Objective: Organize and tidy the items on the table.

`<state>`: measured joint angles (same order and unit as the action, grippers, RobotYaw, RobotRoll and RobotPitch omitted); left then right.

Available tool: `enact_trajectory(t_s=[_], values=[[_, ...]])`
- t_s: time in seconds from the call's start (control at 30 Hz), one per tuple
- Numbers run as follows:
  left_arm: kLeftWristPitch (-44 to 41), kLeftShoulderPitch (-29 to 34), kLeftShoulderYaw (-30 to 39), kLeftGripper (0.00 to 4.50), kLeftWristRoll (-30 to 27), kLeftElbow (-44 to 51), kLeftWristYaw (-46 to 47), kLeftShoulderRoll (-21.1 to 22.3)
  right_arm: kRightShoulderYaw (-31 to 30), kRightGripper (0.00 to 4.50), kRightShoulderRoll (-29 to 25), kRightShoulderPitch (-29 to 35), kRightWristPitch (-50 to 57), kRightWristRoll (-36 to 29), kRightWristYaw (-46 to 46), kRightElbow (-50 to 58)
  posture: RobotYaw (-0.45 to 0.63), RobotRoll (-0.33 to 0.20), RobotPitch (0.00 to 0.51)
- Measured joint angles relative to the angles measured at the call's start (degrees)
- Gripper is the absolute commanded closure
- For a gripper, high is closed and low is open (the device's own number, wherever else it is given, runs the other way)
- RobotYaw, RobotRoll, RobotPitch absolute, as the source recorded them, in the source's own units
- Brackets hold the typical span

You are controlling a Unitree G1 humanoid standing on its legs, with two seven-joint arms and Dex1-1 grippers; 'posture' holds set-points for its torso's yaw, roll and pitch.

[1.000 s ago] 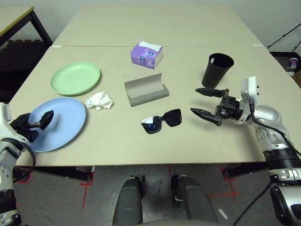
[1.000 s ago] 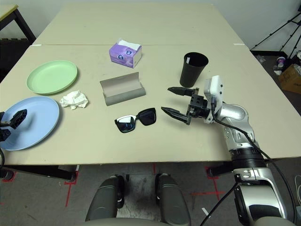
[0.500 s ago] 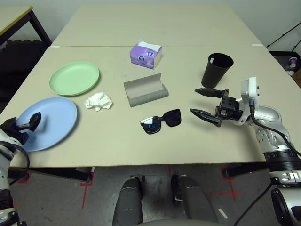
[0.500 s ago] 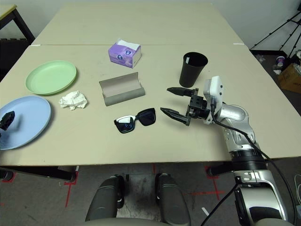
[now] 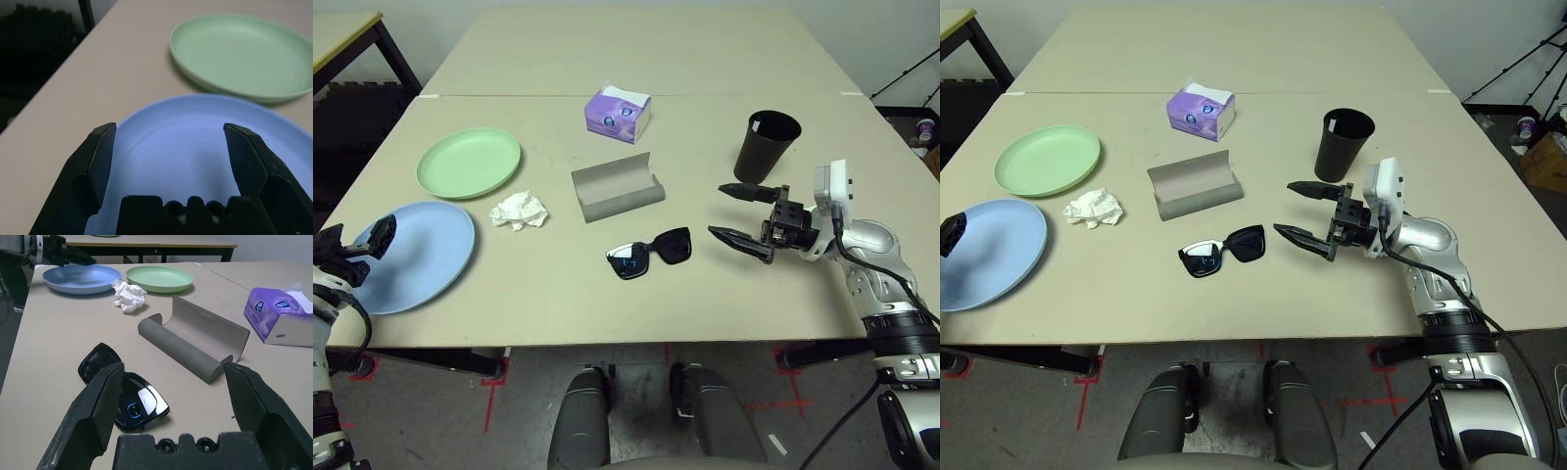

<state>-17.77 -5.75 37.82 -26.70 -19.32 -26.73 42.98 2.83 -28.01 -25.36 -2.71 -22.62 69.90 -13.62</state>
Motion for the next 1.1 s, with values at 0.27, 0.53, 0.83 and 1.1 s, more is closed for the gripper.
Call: enact_trajectory(t_s=[0.27, 0.53, 0.83, 1.1], values=[[4.0, -1.4, 0.5, 0.0, 1.7, -5.2, 2.7, 0.3, 0.0, 0.03, -0.1, 0.0, 0.4, 0.0, -0.1, 0.3, -0.01, 0.0, 0.163], [3.1, -1.6, 0.5, 0.0, 1.6, -6.4, 2.4, 0.9, 0.0, 0.03, -0.1, 0.0, 0.5, 0.0, -0.1, 0.8, -0.02, 0.0, 0.161], [1.1, -1.6, 0.5, 0.69, 1.6, -6.9, 3.0, 0.9, 0.0, 0.0, -0.1, 0.1, 0.6, -0.1, -0.2, 2.0, -0.02, 0.0, 0.158], [0.9, -1.3, 0.5, 3.7, 1.9, -7.2, 3.2, 1.2, 0.0, 0.0, -0.2, 0.1, 0.6, -0.1, -0.2, 2.0, -0.02, 0.0, 0.156]])
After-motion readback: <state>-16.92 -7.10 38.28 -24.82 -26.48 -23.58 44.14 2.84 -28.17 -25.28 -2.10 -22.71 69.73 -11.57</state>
